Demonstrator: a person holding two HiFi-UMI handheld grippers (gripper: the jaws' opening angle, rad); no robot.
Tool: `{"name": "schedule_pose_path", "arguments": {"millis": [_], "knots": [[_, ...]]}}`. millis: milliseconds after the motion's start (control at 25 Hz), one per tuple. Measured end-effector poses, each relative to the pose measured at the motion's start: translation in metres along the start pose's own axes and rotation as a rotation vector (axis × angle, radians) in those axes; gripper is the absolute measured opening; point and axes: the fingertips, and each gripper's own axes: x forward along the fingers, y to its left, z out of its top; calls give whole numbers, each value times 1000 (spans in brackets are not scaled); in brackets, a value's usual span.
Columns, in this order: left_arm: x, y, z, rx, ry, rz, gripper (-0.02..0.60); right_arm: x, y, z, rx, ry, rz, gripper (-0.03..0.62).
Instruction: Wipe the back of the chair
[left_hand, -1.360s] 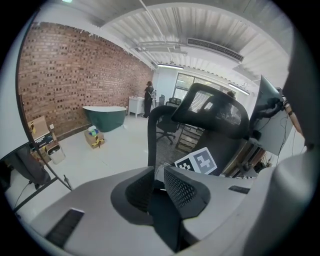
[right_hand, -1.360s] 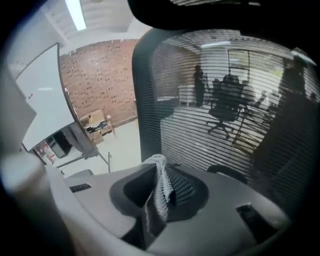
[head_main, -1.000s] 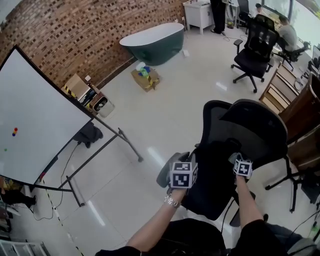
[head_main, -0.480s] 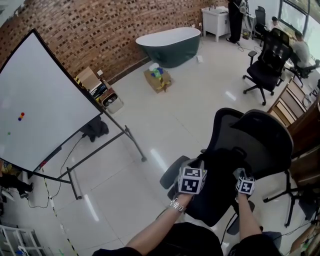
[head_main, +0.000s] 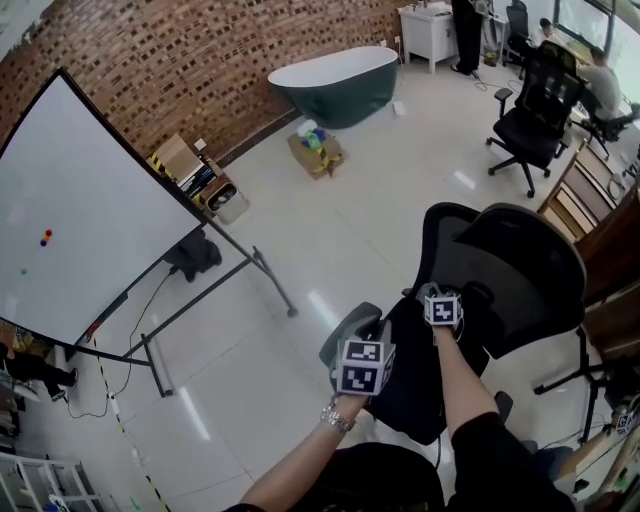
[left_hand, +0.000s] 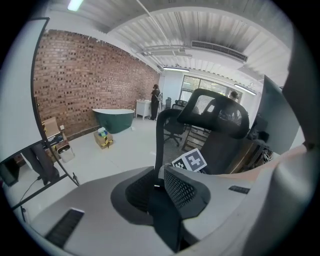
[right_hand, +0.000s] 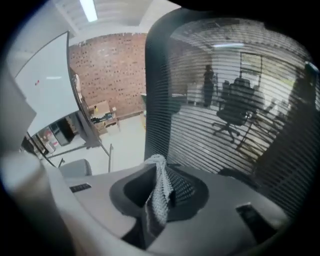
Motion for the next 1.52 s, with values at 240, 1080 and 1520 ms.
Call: {"name": "schedule_pose_path", "arguments": {"millis": [240,1080,1520], "knots": [[0,10,-10,-18,14,6,67,-49,-92,-52,98,-41,-132,60],[-33,-98,-41,138,15,-258,67,-285,-14,-83,261,-255,-44,61],[-138,-75,-90,203,5,-386,66,-351,149,-115,312,-230,-74,61]]}}
